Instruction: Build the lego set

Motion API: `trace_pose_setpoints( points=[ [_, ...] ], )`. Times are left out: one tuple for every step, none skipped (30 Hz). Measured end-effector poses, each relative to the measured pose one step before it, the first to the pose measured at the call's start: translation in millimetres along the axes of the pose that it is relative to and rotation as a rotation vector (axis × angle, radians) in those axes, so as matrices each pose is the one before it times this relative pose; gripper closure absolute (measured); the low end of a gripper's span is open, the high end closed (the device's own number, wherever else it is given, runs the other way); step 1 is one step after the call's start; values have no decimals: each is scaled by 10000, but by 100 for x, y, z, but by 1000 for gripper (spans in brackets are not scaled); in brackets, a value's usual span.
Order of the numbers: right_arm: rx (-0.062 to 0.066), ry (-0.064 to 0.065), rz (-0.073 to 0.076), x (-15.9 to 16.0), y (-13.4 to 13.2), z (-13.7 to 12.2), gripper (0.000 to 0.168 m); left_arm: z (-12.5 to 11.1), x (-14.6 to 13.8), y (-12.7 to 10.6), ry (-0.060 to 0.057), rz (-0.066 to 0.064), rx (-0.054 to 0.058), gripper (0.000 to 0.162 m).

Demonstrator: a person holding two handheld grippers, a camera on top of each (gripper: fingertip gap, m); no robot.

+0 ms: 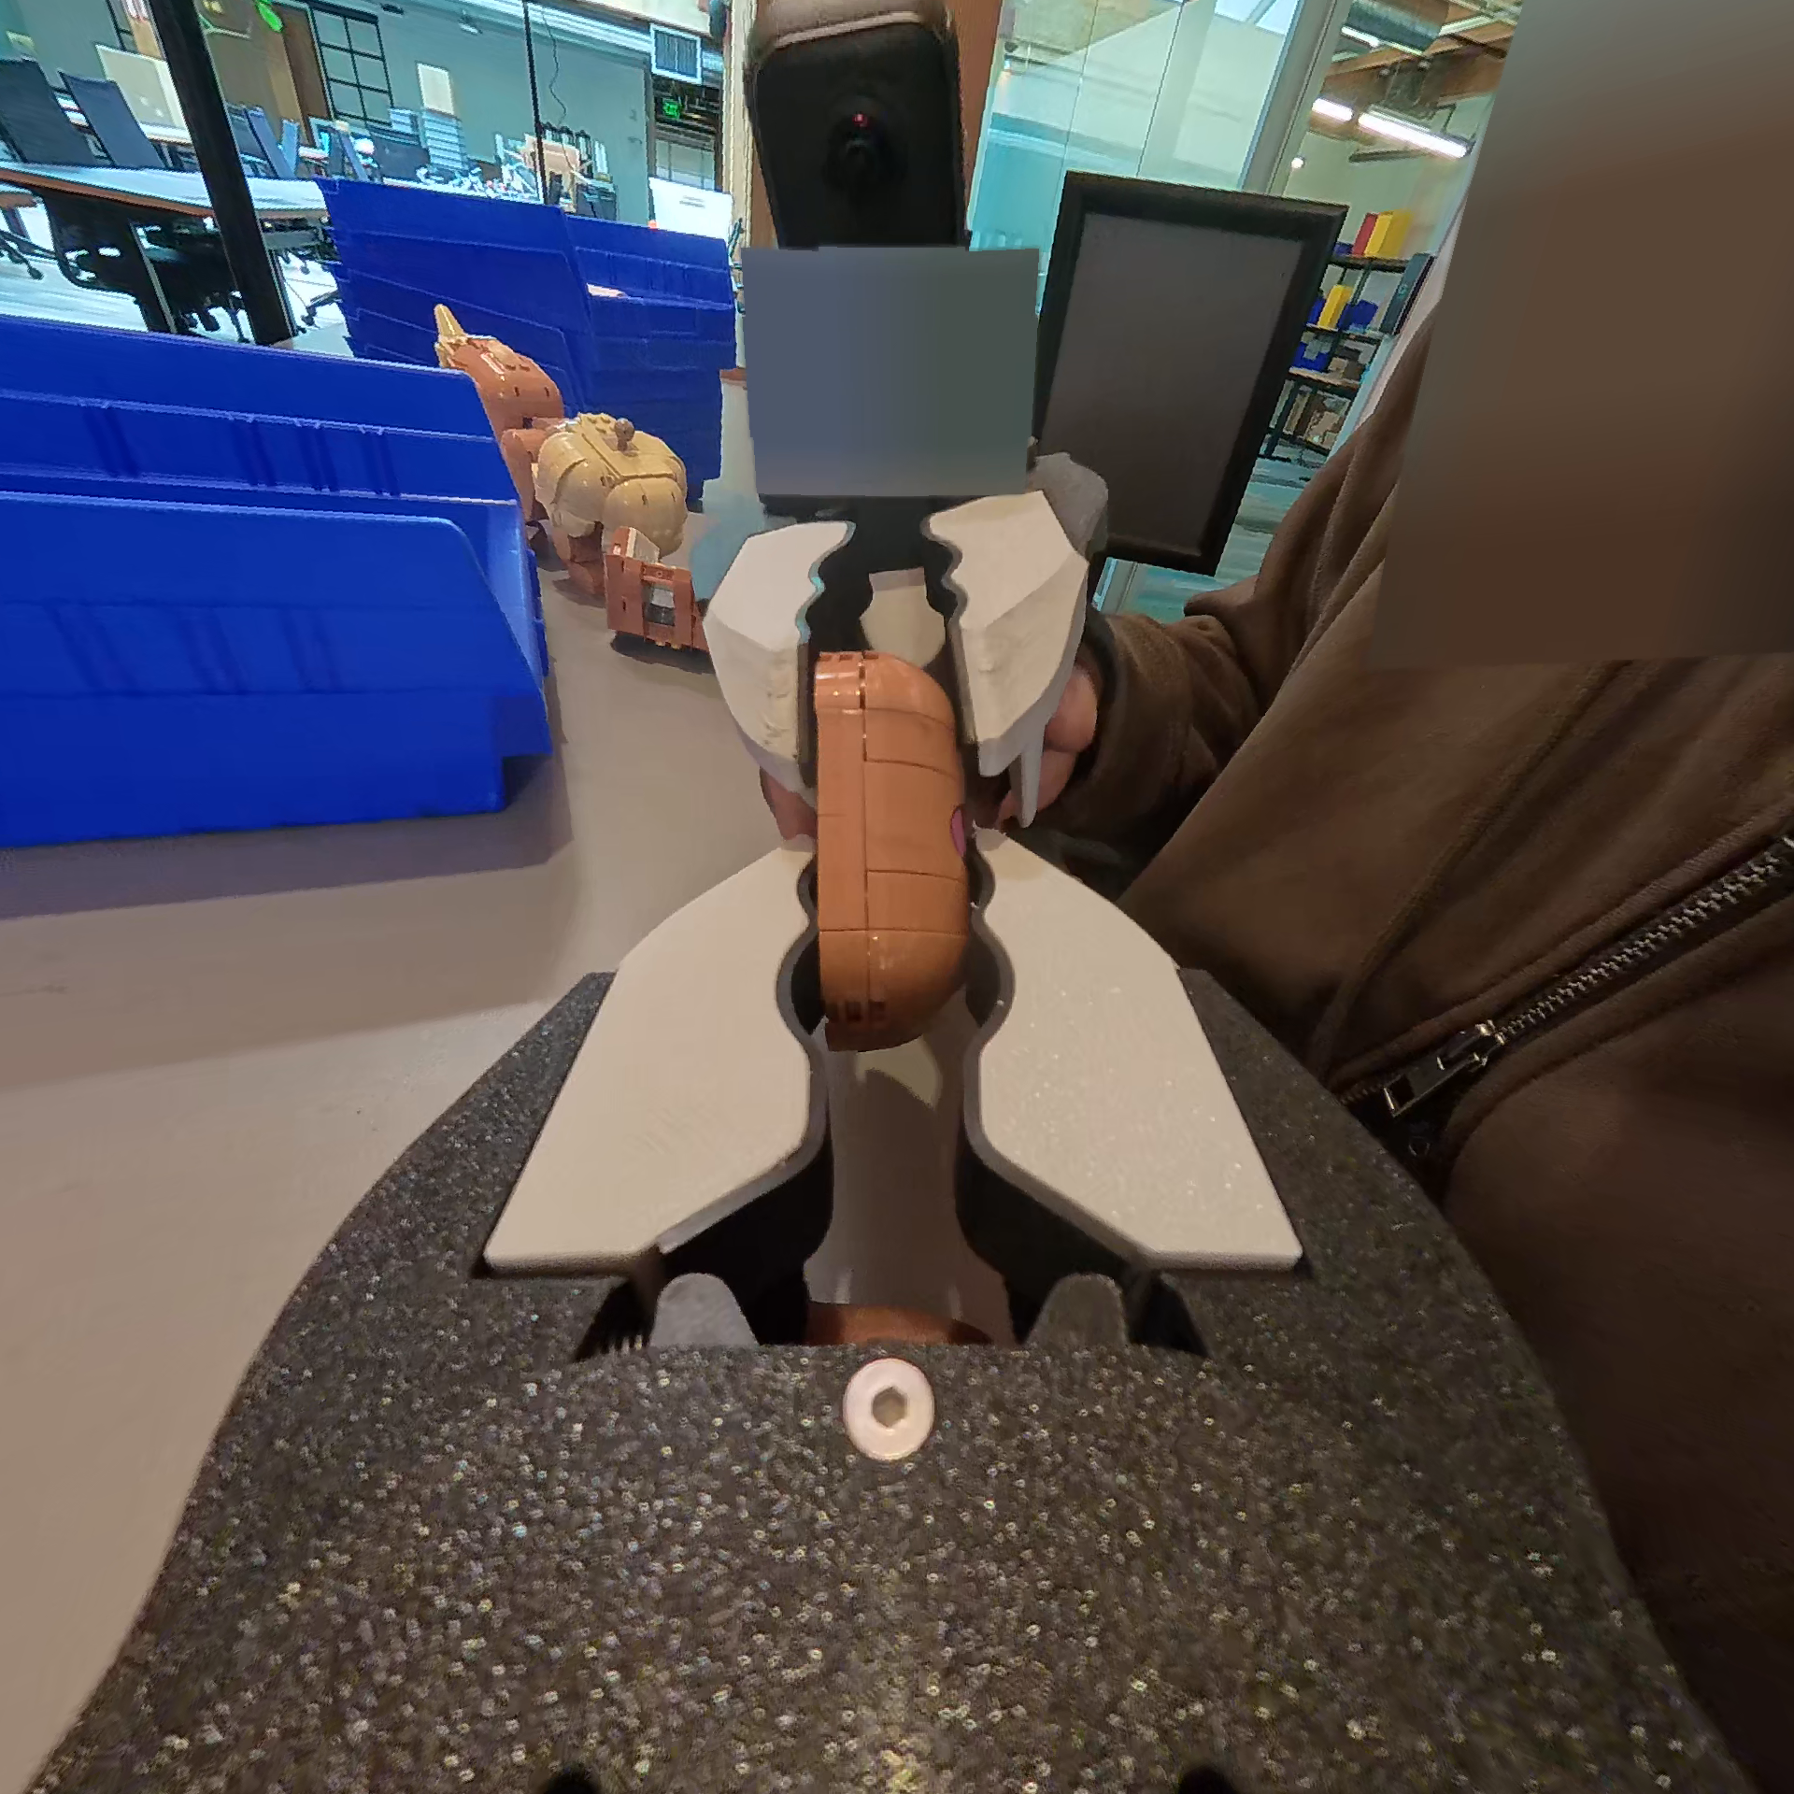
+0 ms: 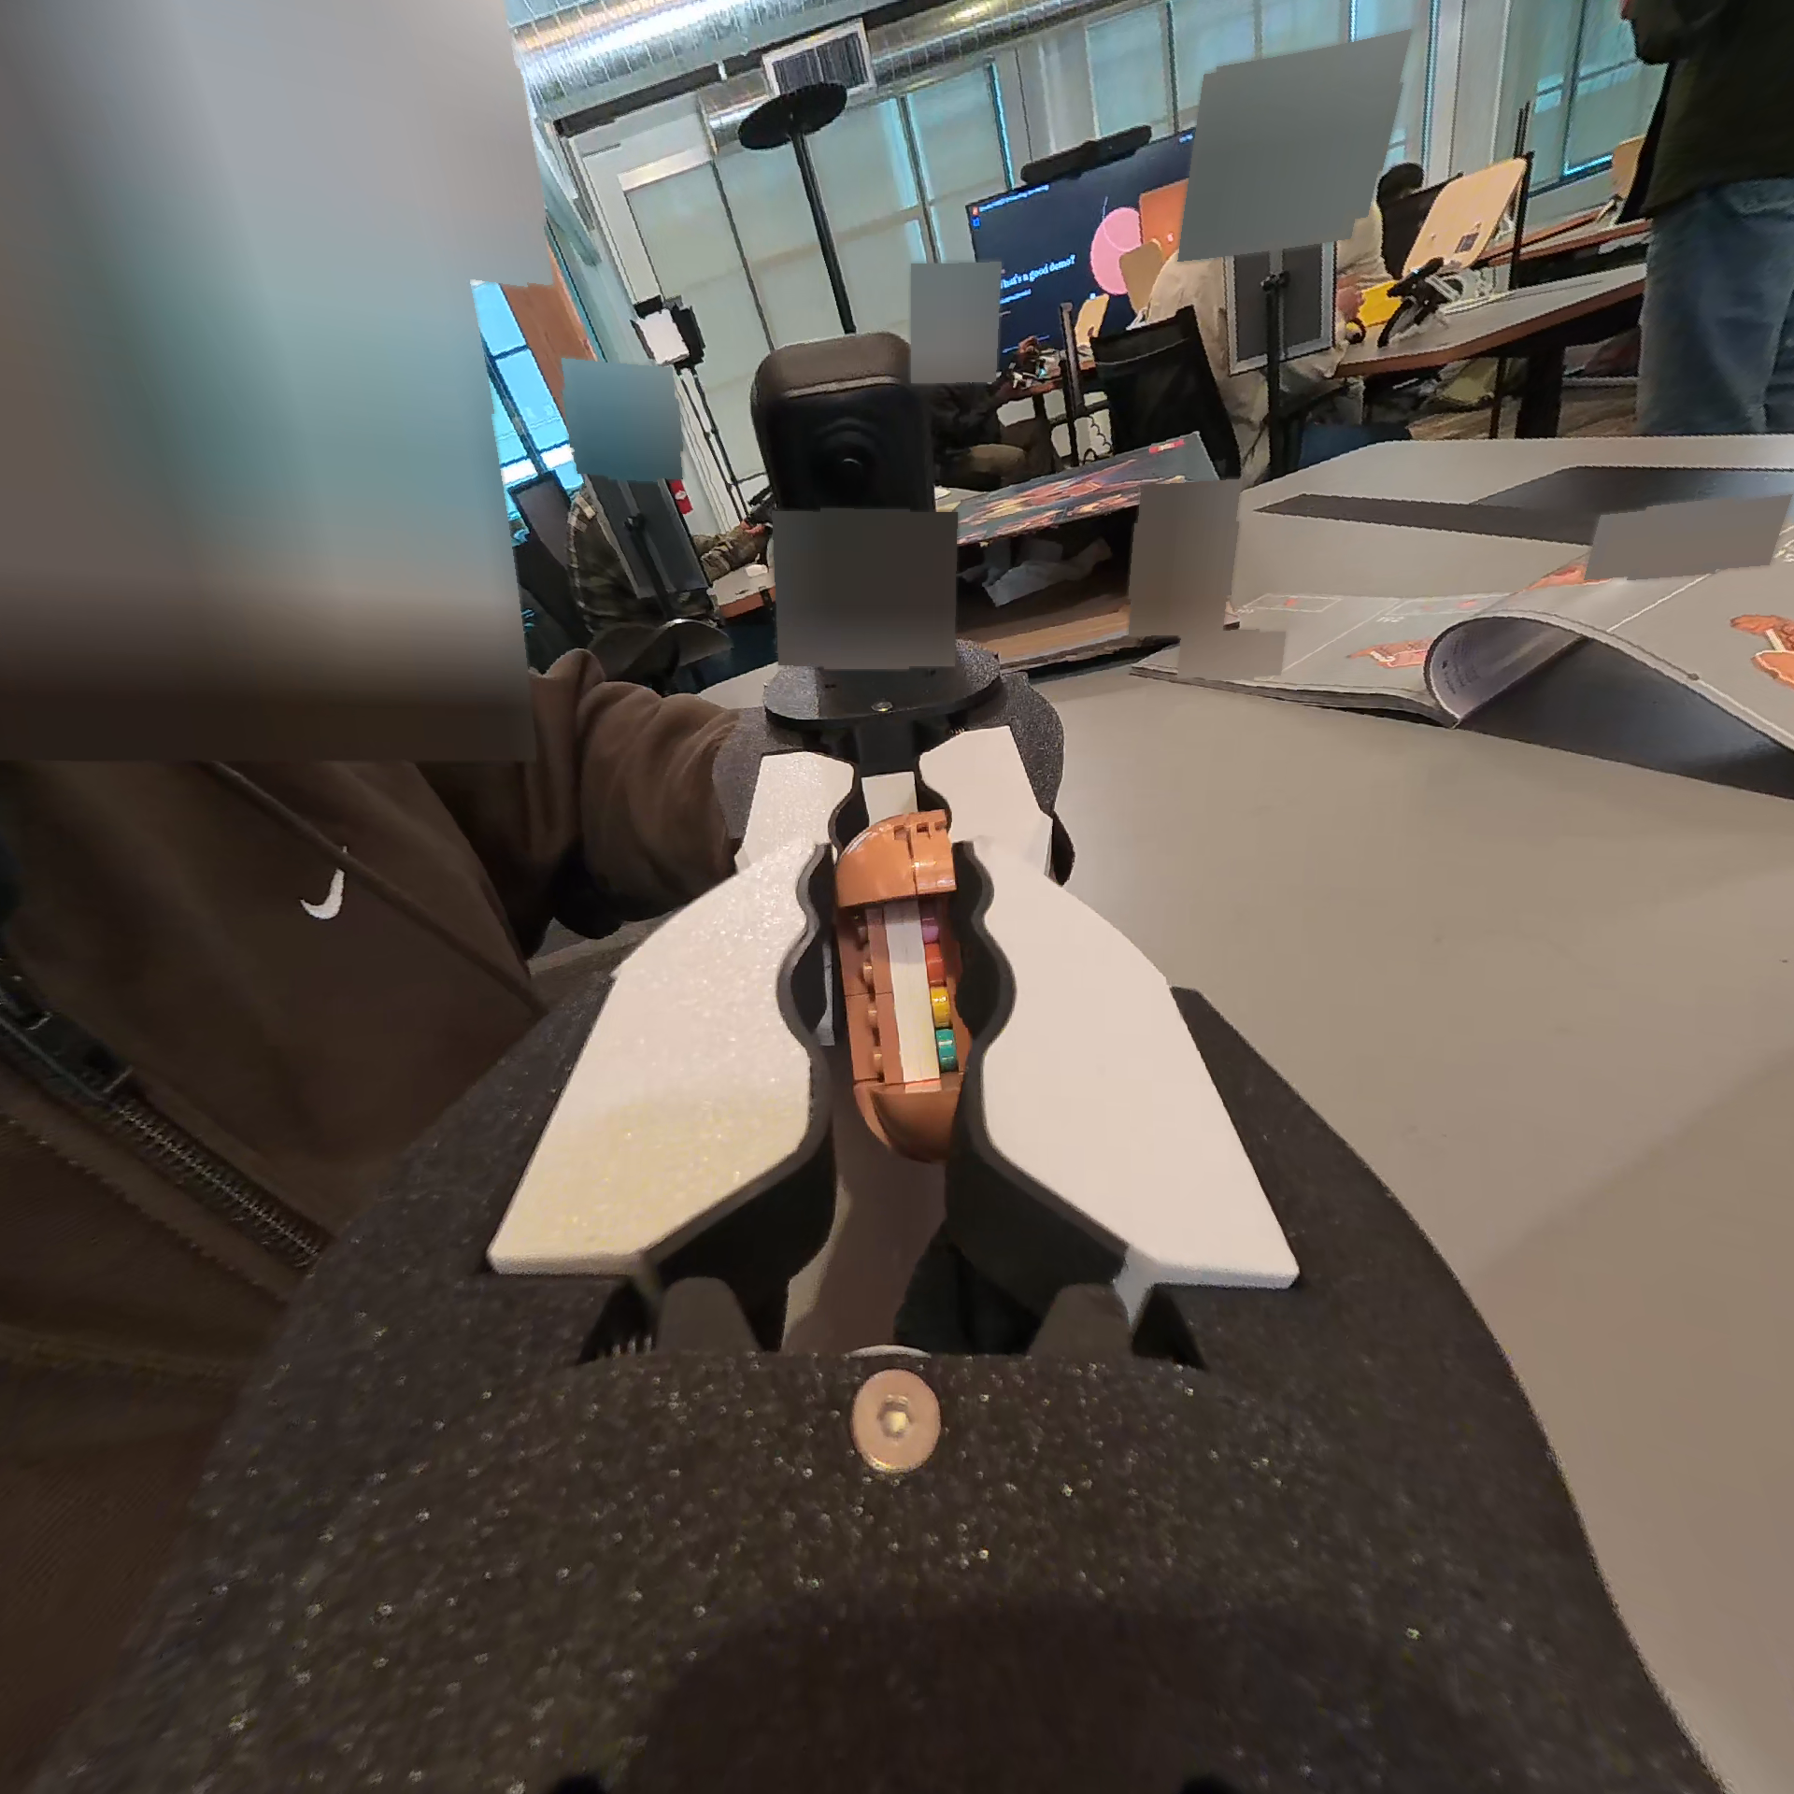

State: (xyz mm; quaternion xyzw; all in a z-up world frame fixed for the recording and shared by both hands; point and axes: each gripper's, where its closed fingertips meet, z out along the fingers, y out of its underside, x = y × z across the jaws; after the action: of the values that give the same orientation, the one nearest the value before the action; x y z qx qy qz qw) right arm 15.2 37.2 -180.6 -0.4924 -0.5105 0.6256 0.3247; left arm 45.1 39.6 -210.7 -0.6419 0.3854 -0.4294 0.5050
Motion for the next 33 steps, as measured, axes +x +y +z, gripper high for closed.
trace_pose_setpoints(
  points=[
    [-19,-15,-34,-35,26,-1,146,26,18,29,-31,63,-30,137],
    [-21,29,6,15,42,14,146,8,-6,34,-5,12,-28,137],
    [-10,8,1,-22,22,24,146,-4,32,15,40,-18,-8,137],
    [6,-9,-37,-22,14,7,146,12,21,16,-1,22,-10,137],
    [-46,-18,-4,-30,62,2,146,20,21,57,3,18,-46,137],
    [-61,-18,-4,-26,70,10,146,29,38,69,11,10,-48,137],
    [-5,5,-49,-28,16,9,146,29,20,21,0,22,-17,137],
    [13,-10,-17,-35,3,22,146,5,30,0,9,25,-4,137],
    [-4,-6,20,2,29,14,146,6,8,37,4,-10,-24,137],
    [2,6,-21,5,13,-1,145,16,-13,7,-7,1,-8,137],
    [69,46,-26,27,-64,37,145,-17,-54,-38,-45,8,27,137],
    [124,52,20,36,-94,47,145,-31,-30,-67,25,-54,55,137],
    [123,26,-35,9,-94,45,145,-49,2,-73,39,-49,55,137],
    [123,20,-51,22,-108,19,145,-4,-29,-72,-15,-23,56,137],
    [85,22,-43,17,-89,12,145,-3,-7,-66,9,-36,49,137],
    [48,40,-108,-8,-59,13,145,-7,34,-63,42,-39,54,137],
    [22,108,-147,35,-59,-8,144,-3,-21,-82,-26,-8,60,137],
    [8,109,-137,26,-64,-19,137,-10,-23,-52,-22,8,36,137],
    [8,22,-100,-72,-117,-22,131,-17,-20,-12,-4,-19,8,137],
    [42,-5,-89,-96,-157,-55,128,5,8,-3,16,-28,5,137],
    [35,-8,-119,-89,-168,-46,125,13,18,17,23,-21,-10,137],
    [12,21,-124,-48,-128,-41,124,15,32,34,20,2,-20,137],
    [-41,78,-107,62,-68,-20,125,23,46,24,18,18,-24,137],
    [-89,43,-111,22,24,6,127,24,53,46,18,26,-33,137],
    [-99,39,-90,37,62,30,129,32,65,51,32,25,-39,137],
    [-75,12,-97,-20,53,45,132,35,84,50,40,20,-46,137],
    [-98,-24,-114,-90,86,48,136,34,58,48,25,21,-37,137],
    [-69,1,-126,-76,60,35,141,36,63,47,31,12,-38,137],
    [-35,28,-91,3,36,0,145,19,120,38,69,19,-27,137],
    [-15,-55,-26,-58,20,-30,145,3,23,18,-7,22,-17,137],
    [-33,-64,50,-29,43,-38,146,14,24,50,0,13,-38,137],
    [-30,-48,50,-15,60,-33,146,11,-8,61,-6,2,-43,137],
    [-36,-36,57,-3,57,-28,146,5,5,56,-1,7,-46,137]
  ],
)
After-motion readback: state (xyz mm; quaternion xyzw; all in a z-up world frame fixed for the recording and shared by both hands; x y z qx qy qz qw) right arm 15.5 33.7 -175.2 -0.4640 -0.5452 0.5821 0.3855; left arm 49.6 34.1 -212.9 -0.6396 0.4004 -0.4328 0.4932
